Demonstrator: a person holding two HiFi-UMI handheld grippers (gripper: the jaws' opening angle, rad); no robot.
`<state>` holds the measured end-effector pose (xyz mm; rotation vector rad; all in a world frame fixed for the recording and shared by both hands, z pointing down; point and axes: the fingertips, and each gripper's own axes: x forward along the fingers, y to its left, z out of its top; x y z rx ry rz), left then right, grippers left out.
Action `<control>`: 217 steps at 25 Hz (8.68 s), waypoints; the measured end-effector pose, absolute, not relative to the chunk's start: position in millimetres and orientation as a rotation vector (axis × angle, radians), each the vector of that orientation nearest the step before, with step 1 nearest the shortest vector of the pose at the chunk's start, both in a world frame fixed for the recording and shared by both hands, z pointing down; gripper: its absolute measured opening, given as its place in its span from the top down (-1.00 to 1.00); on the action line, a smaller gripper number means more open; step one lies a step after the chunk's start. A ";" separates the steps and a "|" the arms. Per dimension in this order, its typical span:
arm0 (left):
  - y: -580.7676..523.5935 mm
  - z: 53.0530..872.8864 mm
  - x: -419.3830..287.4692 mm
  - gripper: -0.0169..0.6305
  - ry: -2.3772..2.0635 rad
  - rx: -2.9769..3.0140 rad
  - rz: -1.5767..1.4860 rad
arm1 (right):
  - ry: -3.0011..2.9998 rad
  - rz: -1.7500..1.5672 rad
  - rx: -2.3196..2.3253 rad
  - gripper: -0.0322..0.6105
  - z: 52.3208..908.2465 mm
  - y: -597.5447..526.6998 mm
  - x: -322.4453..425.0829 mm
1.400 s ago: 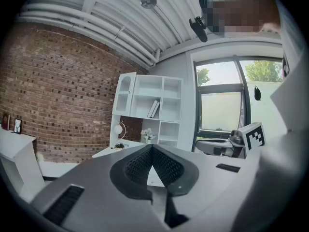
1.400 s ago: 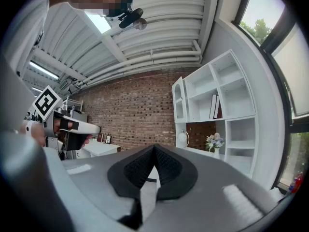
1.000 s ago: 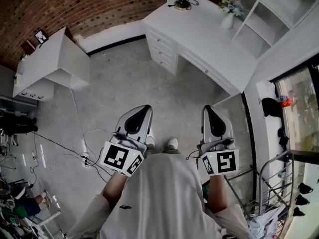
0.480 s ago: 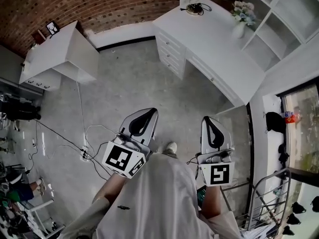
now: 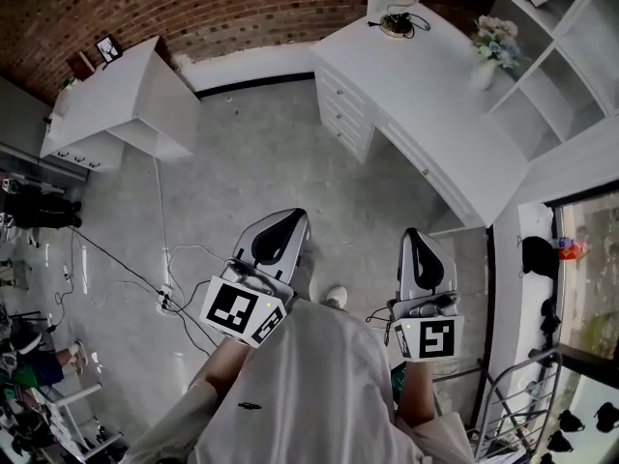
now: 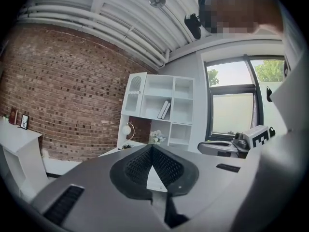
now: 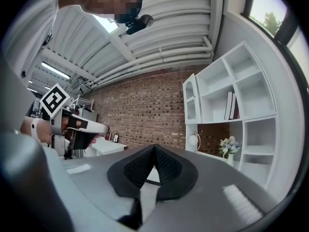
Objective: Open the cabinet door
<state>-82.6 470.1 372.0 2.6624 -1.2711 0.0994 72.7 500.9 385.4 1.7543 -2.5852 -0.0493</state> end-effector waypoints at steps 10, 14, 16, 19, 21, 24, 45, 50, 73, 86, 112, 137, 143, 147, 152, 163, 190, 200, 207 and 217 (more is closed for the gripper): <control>345.4 359.6 -117.7 0.92 -1.188 2.683 0.068 | -2.511 0.010 1.814 0.87 369.3 380.2 44.3; 292.2 353.5 -134.8 0.92 -1.125 2.708 0.069 | -2.455 0.020 1.909 0.87 361.8 324.8 36.1; 265.7 350.5 -144.1 0.92 -1.095 2.729 0.068 | -2.421 0.015 1.956 0.87 359.8 295.2 33.7; 224.3 348.2 -164.7 0.92 -1.064 2.757 0.077 | -2.376 0.016 2.010 0.87 357.5 250.7 22.9; 198.0 349.5 -180.1 0.92 -1.048 2.751 0.075 | -2.359 0.006 2.022 0.87 354.3 224.3 10.7; 163.3 352.6 -192.9 0.92 -1.011 2.748 0.077 | -2.346 -0.030 2.028 0.87 347.7 189.4 -6.9; 36.5 375.2 -165.8 0.92 -0.926 2.757 0.158 | -2.359 -0.039 2.056 0.86 373.7 70.0 -6.0; -10.7 367.2 -116.8 0.92 -0.928 2.776 0.168 | -2.374 -0.031 2.105 0.87 361.4 22.3 38.0; -153.5 339.5 5.3 0.92 -0.930 2.824 0.112 | -2.389 -0.097 2.109 0.87 340.7 -117.7 155.7; -180.9 332.2 60.3 0.92 -0.772 2.857 0.075 | -2.390 -0.166 2.128 0.83 317.3 -138.7 182.7; -233.5 290.4 138.5 0.92 -0.634 2.927 0.041 | -2.322 -0.318 2.278 0.30 243.8 -209.1 282.4; -268.7 295.2 162.0 0.92 -0.683 2.929 0.074 | -2.332 -0.243 2.220 0.28 243.7 -284.6 312.8; -266.7 294.7 160.6 0.92 -0.668 2.932 0.073 | -2.288 -0.233 2.225 0.41 245.7 -287.5 313.8; -263.9 296.2 158.6 0.92 -0.663 2.928 0.076 | -2.310 -0.198 2.236 0.50 246.6 -285.5 315.4; -259.1 297.8 154.6 0.92 -0.661 2.923 0.075 | -2.328 -0.191 2.233 0.53 245.5 -280.3 310.2; -245.6 299.5 135.7 0.92 -0.684 2.912 0.061 | -2.341 -0.193 2.236 0.58 245.1 -260.3 285.4; -227.1 296.6 71.7 0.92 -0.840 2.887 0.015 | -2.468 -0.212 2.123 0.67 244.5 -222.1 196.6; -223.6 294.4 38.0 0.92 -0.940 2.863 -0.002 | -2.535 -0.248 2.011 0.66 243.7 -215.6 150.3; -225.5 299.2 11.5 0.92 -1.027 2.822 0.001 | -2.614 -0.277 1.900 0.65 243.2 -217.2 112.6; -224.1 294.7 -30.2 0.92 -1.144 2.780 -0.018 | -2.700 -0.300 1.782 0.63 242.8 -226.6 62.7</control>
